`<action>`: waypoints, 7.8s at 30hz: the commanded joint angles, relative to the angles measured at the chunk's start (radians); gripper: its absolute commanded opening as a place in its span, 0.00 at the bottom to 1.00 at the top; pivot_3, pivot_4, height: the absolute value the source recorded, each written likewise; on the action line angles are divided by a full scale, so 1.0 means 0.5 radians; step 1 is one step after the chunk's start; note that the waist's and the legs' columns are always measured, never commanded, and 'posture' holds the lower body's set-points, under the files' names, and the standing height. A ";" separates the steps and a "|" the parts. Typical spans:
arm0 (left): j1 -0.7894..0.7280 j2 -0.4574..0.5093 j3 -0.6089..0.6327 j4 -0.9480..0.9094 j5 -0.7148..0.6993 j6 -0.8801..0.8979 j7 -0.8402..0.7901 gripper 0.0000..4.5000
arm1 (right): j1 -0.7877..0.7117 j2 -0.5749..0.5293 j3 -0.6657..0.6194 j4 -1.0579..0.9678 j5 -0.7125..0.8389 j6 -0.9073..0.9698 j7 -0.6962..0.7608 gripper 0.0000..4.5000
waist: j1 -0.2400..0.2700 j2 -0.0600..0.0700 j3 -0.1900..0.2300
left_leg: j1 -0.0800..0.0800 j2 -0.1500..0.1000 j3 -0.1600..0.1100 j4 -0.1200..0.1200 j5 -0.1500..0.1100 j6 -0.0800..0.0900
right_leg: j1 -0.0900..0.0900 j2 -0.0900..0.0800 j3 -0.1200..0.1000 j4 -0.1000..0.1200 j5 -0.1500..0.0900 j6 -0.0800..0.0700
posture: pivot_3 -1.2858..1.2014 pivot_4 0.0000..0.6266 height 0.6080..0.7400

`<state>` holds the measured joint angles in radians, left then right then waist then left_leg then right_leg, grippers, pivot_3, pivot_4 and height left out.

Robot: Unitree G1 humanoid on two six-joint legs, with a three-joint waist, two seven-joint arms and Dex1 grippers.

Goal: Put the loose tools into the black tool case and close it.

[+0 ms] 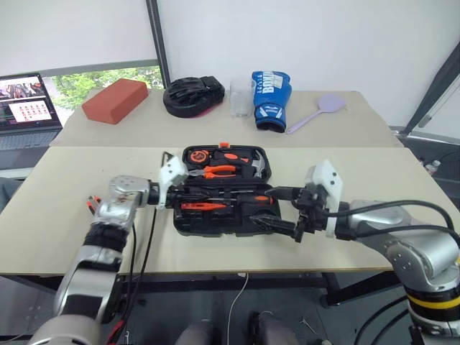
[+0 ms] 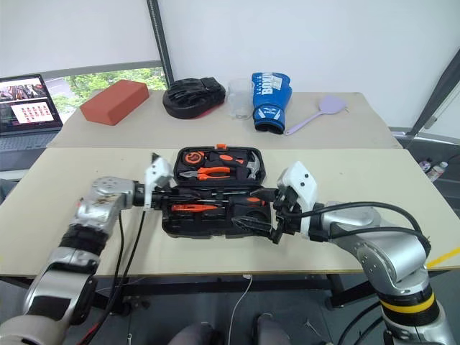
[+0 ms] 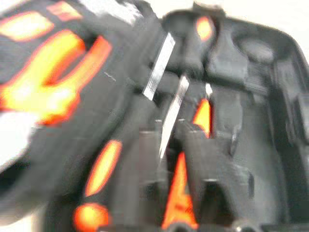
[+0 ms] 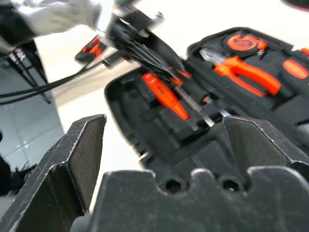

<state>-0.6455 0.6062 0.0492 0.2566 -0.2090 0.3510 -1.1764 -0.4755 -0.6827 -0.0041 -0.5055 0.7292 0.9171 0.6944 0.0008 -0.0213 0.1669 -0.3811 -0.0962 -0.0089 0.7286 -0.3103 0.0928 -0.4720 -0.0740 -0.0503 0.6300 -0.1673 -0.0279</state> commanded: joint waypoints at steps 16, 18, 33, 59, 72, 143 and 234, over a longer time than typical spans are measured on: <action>1.234 -0.256 1.508 -1.869 -0.460 1.830 1.496 0.99 | -0.378 0.102 0.299 0.363 -0.196 -0.372 0.543 1.00 | 0.086 0.001 0.001 | 0.033 0.000 -0.004 -0.007 -0.008 -0.020 | 0.035 0.002 0.002 -0.014 0.000 0.010 | 0.52 0.24 1.00; 1.039 -0.284 1.477 -1.825 -0.410 2.018 1.658 0.99 | -0.378 0.119 0.315 0.370 -0.230 -0.393 0.552 1.00 | 0.084 -0.001 -0.001 | 0.033 0.000 -0.004 -0.007 -0.006 -0.023 | 0.035 0.003 0.003 -0.011 0.001 0.010 | 0.52 0.24 1.00; 0.161 -0.615 1.317 -1.071 0.070 2.527 2.421 0.99 | -0.294 0.177 0.269 0.301 -0.302 -0.395 0.418 1.00 | 0.023 -0.004 -0.003 | 0.040 -0.002 -0.002 -0.033 0.001 -0.035 | 0.027 0.009 0.012 -0.011 0.000 0.006 | 0.52 0.24 1.00; -0.288 0.593 -0.370 -0.355 -0.280 0.633 -0.444 0.36 | -0.059 0.004 0.107 0.054 -0.181 -0.205 0.296 1.00 | 0.019 -0.010 0.005 | 0.038 -0.001 -0.001 -0.038 0.007 -0.046 | 0.025 0.009 0.014 -0.015 -0.004 -0.001 | 0.52 0.24 1.00; -0.915 0.182 -1.286 0.718 0.069 -0.286 -0.876 0.36 | 0.287 -0.067 -0.113 -0.291 -0.095 -0.078 0.018 1.00 | 0.018 -0.010 0.005 | 0.009 0.000 -0.001 -0.030 0.012 -0.015 | 0.003 0.007 0.013 -0.012 -0.002 -0.002 | 0.52 0.24 1.00; -0.581 -0.051 -0.588 0.356 -0.033 -0.131 -0.773 0.16 | 0.302 -0.161 -0.153 -0.110 -0.110 -0.070 -0.028 1.00 | 0.029 -0.002 -0.001 | 0.015 0.002 0.001 -0.001 -0.002 0.011 | 0.020 0.009 0.014 -0.008 0.001 0.009 | 0.52 0.24 1.00; 0.179 0.283 -0.271 -0.034 -0.087 -0.002 -0.095 0.01 | -0.452 0.042 0.468 1.653 -1.199 -1.407 0.929 0.00 | 0.014 0.003 0.000 | 0.003 0.001 0.012 -0.006 0.003 0.001 | 0.001 0.008 0.020 -0.007 0.003 0.007 | 0.52 0.24 1.00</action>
<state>-0.5301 0.7458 -0.0837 0.2907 -0.2249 0.3495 -1.1824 -0.7155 -0.6480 0.2283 0.3700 0.1219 0.2247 1.1257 0.0079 -0.0198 0.1670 -0.3798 -0.0957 -0.0034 0.7259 -0.3089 0.0935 -0.4714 -0.0697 -0.0406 0.6261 -0.1659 -0.0245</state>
